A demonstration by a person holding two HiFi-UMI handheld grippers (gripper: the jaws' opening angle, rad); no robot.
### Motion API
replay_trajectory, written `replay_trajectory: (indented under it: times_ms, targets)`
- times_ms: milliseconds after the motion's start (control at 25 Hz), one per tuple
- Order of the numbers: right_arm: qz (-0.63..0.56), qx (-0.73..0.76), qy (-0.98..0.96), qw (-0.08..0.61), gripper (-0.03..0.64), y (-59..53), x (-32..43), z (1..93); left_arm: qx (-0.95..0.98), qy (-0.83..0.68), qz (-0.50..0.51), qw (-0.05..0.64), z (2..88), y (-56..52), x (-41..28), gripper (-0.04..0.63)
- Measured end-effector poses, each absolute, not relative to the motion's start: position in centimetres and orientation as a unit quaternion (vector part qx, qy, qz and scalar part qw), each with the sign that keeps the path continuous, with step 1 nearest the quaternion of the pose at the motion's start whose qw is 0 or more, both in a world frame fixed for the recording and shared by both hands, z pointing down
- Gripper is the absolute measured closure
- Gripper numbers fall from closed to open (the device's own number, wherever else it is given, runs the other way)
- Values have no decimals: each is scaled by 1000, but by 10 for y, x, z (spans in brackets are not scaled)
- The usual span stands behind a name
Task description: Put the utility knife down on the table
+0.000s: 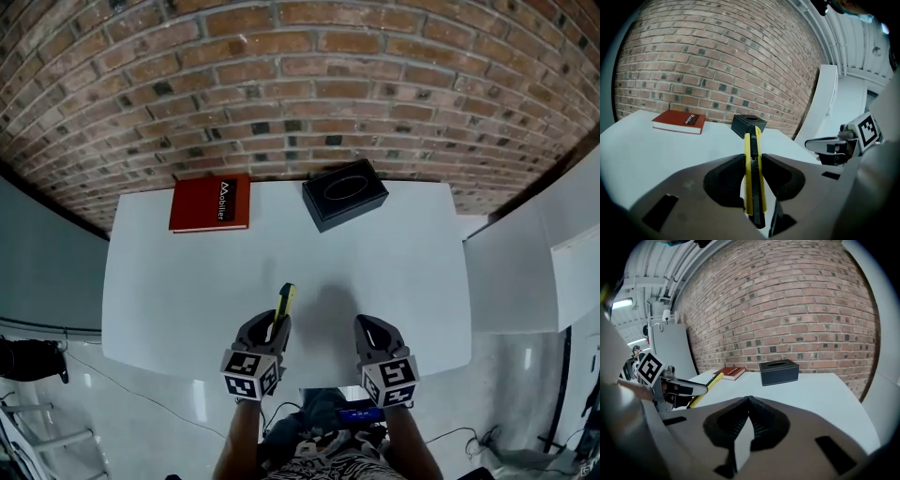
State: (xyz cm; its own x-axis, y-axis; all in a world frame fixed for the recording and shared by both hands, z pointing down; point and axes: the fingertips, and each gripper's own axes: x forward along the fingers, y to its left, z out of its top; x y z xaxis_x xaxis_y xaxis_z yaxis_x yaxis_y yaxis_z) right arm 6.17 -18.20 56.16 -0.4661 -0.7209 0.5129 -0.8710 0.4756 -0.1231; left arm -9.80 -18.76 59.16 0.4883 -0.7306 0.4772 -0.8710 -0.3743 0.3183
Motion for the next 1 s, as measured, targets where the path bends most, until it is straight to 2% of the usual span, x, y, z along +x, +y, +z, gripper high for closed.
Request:
replay_trajectory:
  times_ms: [640,1000]
  targets:
    - [227,463,-822,242,615,-195,60,615,811,-448,225,300,668,-189,-84,479]
    - [253,464,-808,260,615,-195,61,641,808,-425,302,275,698,-187,-82,479]
